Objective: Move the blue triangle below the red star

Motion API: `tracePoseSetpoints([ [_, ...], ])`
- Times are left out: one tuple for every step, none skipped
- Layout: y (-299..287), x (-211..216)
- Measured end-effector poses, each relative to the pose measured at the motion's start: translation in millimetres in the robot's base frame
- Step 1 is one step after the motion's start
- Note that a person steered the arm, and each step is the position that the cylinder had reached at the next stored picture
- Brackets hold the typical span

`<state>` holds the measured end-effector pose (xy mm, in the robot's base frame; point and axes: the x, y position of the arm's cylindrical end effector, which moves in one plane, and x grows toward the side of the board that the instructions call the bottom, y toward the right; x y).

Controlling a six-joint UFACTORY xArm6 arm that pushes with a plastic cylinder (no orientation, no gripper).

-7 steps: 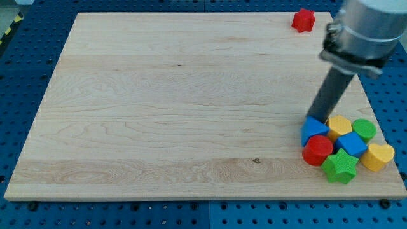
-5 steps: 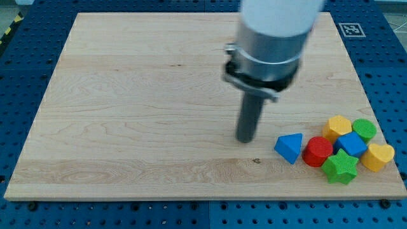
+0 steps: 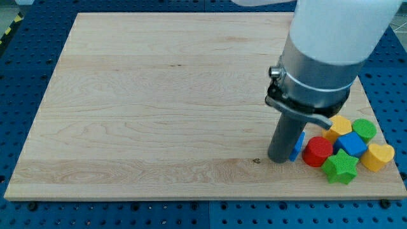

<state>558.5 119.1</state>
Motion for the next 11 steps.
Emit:
tracePoseSetpoints([
  [32.0,-18.2],
  [37.5,-22.8],
  [56.5,-33.9],
  [82.4,-48.5],
  [83.9,-72.3],
  [84.4,-102.7],
  [93.6,-129.1],
  [113.1,-144.4],
  [115.5,-143.5],
  [132.9,-143.3],
  [154.5,-151.9],
])
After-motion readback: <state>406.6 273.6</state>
